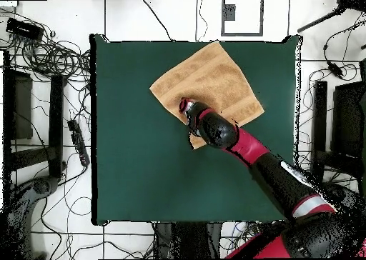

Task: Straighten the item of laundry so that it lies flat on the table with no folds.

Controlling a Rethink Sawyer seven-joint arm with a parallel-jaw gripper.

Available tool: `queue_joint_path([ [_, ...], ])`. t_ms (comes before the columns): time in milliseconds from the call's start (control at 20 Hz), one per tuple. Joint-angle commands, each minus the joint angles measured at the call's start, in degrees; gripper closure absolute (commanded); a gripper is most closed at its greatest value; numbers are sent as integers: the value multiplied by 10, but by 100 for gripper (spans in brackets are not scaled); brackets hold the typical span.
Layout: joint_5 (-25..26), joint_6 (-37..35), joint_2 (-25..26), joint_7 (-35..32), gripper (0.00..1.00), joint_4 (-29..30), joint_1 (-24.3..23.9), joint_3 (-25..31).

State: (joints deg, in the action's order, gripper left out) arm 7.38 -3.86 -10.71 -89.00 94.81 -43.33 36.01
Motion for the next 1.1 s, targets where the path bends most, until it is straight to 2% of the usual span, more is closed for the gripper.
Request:
queue_joint_path([
  [50,-40,15,85,-149,100,46,54,16],
  [450,-74,30,79,-162,100,59,63,21],
  [550,-96,5,50,-168,100,70,78,-1],
  [700,-114,-33,15,-163,100,101,69,-4],
  [1100,-197,-157,-134,-194,100,225,29,41],
])
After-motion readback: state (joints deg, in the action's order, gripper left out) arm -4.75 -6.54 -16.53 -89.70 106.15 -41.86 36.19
